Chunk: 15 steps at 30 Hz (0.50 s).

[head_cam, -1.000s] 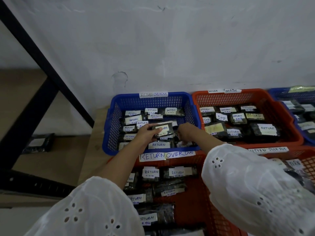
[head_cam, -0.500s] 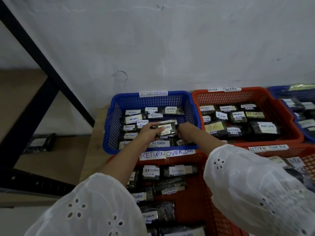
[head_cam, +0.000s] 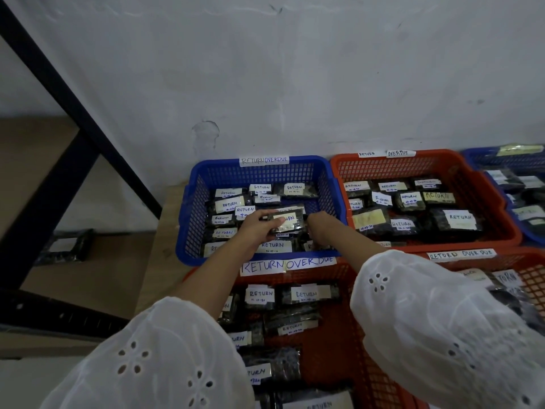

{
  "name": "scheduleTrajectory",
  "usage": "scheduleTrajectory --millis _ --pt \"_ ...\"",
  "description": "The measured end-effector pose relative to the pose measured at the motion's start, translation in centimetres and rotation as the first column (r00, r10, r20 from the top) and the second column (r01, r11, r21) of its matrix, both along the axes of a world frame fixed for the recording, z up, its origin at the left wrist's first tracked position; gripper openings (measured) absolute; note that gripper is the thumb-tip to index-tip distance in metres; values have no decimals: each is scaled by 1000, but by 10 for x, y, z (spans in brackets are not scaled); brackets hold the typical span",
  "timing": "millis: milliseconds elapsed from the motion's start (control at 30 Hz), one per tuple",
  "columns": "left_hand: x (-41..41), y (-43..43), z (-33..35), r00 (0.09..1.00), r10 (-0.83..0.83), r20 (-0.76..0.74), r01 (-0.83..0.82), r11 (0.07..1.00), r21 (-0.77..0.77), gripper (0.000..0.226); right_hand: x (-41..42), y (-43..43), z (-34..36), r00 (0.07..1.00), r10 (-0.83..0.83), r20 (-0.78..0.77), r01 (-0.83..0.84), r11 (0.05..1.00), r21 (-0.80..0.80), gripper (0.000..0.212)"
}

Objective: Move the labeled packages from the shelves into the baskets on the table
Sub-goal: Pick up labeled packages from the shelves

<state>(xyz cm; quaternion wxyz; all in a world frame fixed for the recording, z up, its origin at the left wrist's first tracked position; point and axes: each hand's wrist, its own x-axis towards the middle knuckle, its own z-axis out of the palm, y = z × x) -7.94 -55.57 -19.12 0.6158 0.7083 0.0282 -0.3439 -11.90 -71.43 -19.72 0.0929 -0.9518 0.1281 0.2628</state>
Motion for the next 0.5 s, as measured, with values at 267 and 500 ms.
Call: scheduleTrajectory --millis 267,500 --pt "-12 -2 13 1000 -5 0 5 999 -43 26 -19 -2 16 973 -144 181 138 989 46 21" --pt "-42 -2 37 1000 6 24 -4 996 -93 21 -64 0 43 621 -712 327 314 609 729 31"
